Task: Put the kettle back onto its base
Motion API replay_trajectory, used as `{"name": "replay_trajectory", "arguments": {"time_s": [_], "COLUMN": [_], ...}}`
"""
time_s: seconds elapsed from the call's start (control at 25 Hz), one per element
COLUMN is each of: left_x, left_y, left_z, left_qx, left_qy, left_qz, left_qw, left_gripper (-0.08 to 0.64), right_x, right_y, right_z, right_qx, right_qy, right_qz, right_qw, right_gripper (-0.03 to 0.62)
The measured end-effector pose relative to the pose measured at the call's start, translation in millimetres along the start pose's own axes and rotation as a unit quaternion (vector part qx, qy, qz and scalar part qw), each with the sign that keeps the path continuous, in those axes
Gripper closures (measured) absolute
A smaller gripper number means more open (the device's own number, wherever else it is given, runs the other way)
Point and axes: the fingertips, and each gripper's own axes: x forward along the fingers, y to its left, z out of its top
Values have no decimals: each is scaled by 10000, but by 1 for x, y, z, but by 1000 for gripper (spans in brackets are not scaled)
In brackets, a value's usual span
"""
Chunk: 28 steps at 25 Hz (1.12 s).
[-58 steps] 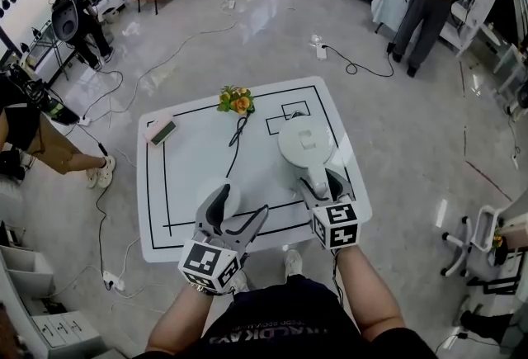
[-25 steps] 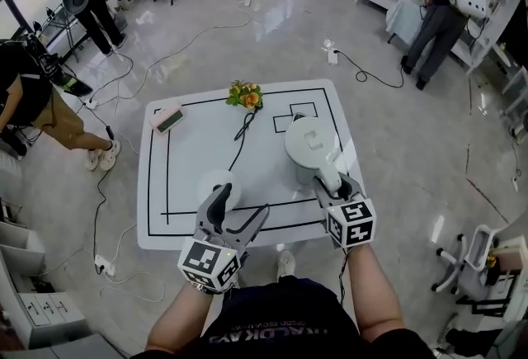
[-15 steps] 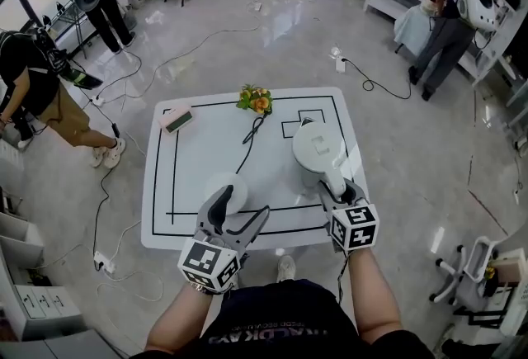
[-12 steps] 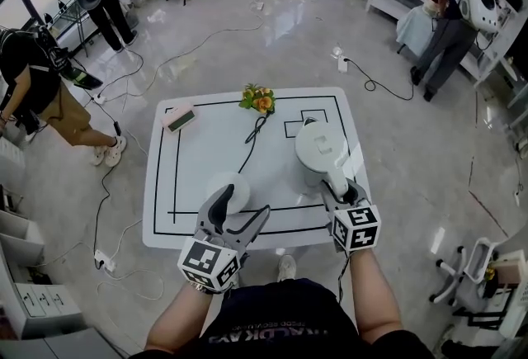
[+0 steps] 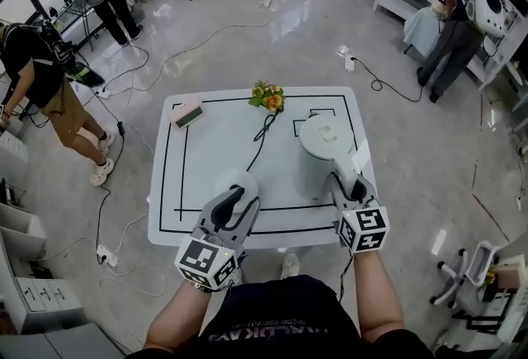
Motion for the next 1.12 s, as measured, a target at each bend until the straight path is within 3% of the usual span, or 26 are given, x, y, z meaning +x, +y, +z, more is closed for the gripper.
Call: {"name": "replay_trajectory", "arguments": {"time_s": [0.12,0.16,0.48,0.8,1.12], "left_x": [-4,-5,-26,-58,-95], "left_y": [6,8,29,61,85], "left_z": [4,5,7,13,19], "left_qx": [-17,-16,-76,-88,-63], "left_qy": [-61,-72,-119,-180,-221], "left_qz": [97,125,385,640,910], "left_qw": [9999,9999,9992,9978,9956], "left_gripper": [547,554,555,555,555], "right_x": [3,4,10,37,54], "right_y": [-1,-2,27,95,162], "right_z": [4,5,28,63,75], "right_qx": [-27,-15,-159,-129,-185], "right_qy": [4,1,-252,-567,-679], "right_qz": [-4,-12,210,833,1337], "right_qw": [10000,10000,9993,9948,9885], "right_gripper": [480,480,480,480,480]}}
